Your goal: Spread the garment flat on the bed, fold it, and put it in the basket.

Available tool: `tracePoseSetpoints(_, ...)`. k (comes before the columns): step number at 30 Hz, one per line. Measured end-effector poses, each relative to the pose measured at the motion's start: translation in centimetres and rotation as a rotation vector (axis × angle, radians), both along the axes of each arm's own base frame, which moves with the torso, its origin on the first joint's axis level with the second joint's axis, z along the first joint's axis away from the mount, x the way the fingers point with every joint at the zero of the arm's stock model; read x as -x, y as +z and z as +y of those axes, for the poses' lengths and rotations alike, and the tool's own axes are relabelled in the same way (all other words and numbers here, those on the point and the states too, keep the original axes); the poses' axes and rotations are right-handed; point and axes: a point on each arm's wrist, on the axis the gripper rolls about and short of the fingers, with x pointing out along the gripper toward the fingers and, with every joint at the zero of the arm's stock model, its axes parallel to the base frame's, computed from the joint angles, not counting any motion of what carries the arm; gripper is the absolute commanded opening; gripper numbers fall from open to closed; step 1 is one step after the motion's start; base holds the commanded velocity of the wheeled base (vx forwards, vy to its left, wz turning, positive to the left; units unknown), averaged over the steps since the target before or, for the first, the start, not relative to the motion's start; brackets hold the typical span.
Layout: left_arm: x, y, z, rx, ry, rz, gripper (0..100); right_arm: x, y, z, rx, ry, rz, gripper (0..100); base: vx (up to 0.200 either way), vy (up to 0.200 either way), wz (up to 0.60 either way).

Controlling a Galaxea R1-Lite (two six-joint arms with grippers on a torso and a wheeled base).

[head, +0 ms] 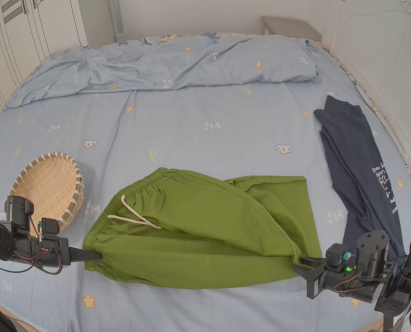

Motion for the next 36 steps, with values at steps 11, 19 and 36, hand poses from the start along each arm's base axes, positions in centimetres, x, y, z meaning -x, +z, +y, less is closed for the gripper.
tracePoseSetpoints(11, 0.0, 0.0, 0.0, -0.001, -0.002, 0.001, 0, -0.2, 0.1, -0.2, -0.008, -0.014, -0.009, 0, 0.000, 0.000, 0.00)
tracePoseSetpoints(19, 0.1, 0.0, 0.0, -0.001, -0.002, 0.001, 0, -2.3, 1.2, -1.2, -0.030, -0.098, -0.055, 0, 0.000, 0.000, 0.00)
tracePoseSetpoints(36, 0.1, 0.1, 0.1, -0.002, 0.003, -0.004, 0, -10.6, 11.3, -2.8, -0.131, -0.073, 0.073, 0, 0.000, 0.000, 0.00)
